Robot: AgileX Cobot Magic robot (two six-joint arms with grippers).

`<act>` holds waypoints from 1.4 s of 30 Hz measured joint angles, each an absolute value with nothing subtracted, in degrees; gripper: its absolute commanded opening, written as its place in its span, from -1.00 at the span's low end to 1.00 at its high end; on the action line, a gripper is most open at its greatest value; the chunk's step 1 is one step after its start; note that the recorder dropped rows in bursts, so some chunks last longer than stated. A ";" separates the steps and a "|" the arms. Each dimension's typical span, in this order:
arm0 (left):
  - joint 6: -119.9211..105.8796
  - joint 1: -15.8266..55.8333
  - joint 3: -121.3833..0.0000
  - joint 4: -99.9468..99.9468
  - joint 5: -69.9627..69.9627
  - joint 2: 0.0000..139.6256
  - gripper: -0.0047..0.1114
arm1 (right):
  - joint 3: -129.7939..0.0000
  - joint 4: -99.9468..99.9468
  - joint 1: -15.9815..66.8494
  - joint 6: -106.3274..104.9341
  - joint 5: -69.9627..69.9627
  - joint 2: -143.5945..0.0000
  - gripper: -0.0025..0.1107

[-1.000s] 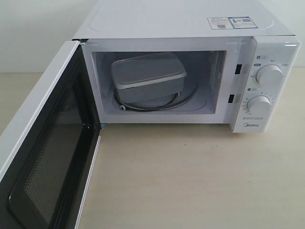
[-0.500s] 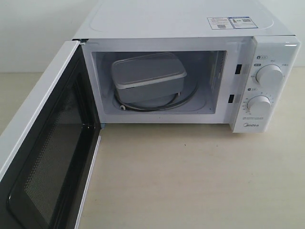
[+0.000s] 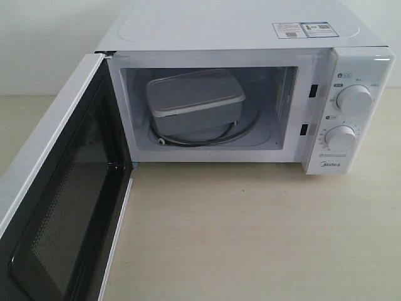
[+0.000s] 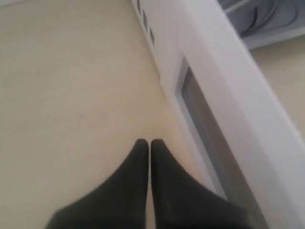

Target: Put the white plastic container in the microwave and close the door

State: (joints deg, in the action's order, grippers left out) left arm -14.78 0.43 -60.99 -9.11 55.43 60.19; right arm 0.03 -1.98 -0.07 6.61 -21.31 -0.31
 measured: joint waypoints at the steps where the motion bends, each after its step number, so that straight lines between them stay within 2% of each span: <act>1: -15.39 0.43 -60.99 -8.52 55.93 61.32 -0.85 | 0.03 -1.98 -0.07 6.61 -21.31 -0.31 -0.96; 12: -35.88 0.68 -58.47 -12.34 59.32 66.05 -0.85 | 0.03 -1.98 -0.07 6.61 -21.31 -0.31 -0.96; 19: -47.39 5.41 -55.68 -19.07 59.10 66.65 -0.85 | 0.03 -1.98 -0.07 6.61 -21.31 -0.31 -0.96; 24: -56.19 12.58 -51.61 -29.90 51.09 67.23 -0.85 | 0.03 -1.98 -0.07 6.61 -21.31 -0.31 -0.96; 30: -68.84 17.74 -50.26 -48.76 40.91 68.61 -0.85 | 0.03 -1.98 -0.07 6.61 -21.31 -0.31 -0.96; 34: -74.69 18.24 -50.26 -58.36 34.76 70.70 -0.85 | 0.03 -1.98 -0.07 6.61 -21.31 -0.31 -0.96; 42: -75.58 18.24 -50.22 -59.80 31.93 71.35 -0.85 | 0.03 -1.98 -0.07 6.61 -21.31 -0.31 -0.96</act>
